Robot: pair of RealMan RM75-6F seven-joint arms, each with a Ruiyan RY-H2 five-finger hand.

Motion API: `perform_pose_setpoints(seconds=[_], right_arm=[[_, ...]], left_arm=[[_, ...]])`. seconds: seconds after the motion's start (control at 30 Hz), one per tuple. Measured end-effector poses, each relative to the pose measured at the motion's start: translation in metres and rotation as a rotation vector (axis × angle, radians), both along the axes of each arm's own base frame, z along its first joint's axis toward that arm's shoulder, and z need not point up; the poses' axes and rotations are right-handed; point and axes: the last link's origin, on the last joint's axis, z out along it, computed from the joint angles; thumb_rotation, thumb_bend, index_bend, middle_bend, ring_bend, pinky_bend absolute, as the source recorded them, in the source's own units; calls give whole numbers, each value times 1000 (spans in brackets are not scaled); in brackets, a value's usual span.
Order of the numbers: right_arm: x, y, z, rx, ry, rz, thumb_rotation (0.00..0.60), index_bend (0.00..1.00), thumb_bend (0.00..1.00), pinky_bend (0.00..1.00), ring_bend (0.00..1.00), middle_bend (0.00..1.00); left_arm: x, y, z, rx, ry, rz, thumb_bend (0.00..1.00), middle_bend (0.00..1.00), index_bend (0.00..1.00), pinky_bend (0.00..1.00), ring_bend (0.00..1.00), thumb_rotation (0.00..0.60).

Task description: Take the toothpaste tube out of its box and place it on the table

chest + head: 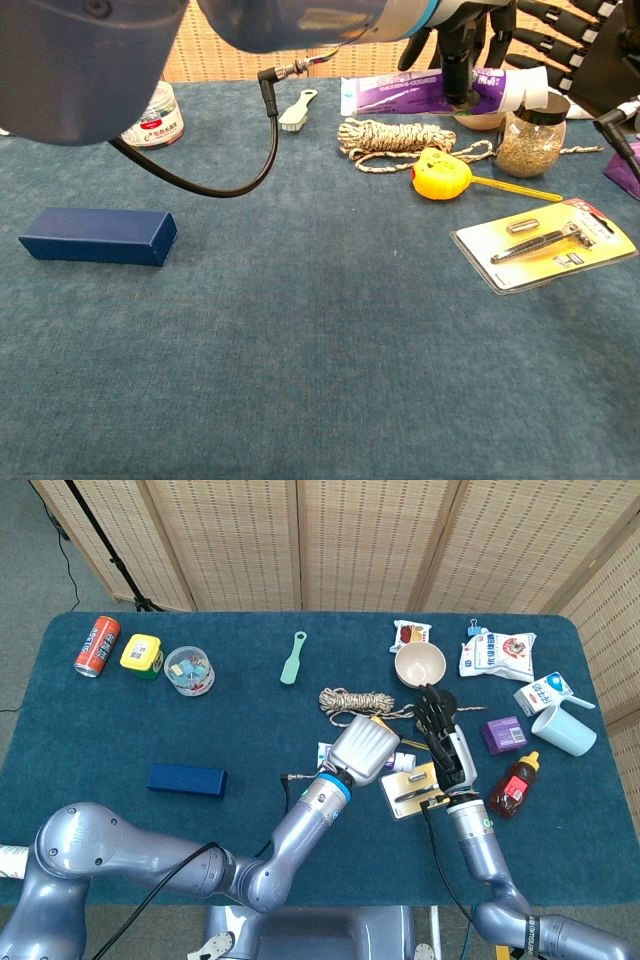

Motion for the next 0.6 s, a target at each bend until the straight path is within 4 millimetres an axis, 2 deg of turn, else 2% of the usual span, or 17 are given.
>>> perform_pose_setpoints(seconds=[0.6], right_arm=[[4,-3,-14,2,66,-3,275,0,0,0,0,0]], left_arm=[[8,-2,-14,18,12,10,845,631,661,659,673,600]])
